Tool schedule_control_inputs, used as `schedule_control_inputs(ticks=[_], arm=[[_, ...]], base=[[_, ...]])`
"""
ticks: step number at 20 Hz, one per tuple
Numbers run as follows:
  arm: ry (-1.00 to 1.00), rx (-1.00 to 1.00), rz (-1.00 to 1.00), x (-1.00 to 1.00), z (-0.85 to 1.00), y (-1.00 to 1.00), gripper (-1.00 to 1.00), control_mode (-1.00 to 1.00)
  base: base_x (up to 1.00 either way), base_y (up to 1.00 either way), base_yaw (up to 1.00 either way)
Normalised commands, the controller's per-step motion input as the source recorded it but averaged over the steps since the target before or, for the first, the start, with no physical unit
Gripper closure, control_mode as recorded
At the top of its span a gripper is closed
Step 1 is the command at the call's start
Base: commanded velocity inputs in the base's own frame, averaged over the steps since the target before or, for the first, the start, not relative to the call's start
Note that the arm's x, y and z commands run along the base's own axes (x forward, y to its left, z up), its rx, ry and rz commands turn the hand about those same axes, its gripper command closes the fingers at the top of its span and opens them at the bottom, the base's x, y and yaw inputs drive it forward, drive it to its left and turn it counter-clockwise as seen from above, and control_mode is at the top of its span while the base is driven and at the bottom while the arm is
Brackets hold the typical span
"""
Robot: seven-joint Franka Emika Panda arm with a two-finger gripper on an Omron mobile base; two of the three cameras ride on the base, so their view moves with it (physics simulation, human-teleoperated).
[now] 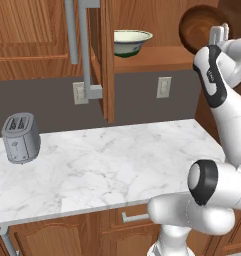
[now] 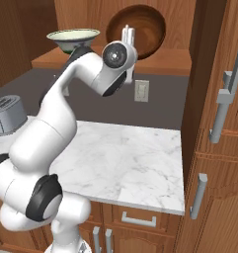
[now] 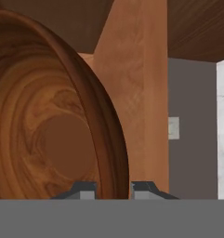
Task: Open the cabinet. Pick the bowls from the counter and place them in the cabinet. Then close the cabinet.
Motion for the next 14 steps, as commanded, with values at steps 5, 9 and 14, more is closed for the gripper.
schedule_control_inputs(ticks=[5,9,14], arm=[[0.0,0.0,-0.01,0.09,-0.08,0.0,1.0,-1.0],[0.0,0.0,0.0,0.14,-0.09,0.0,1.0,-1.0],[0.0,0.0,0.0,0.16,-0.12,0.0,1.0,-1.0]], base=[[0.0,0.0,0.0],[0.0,0.0,0.0],[0.0,0.0,0.0]])
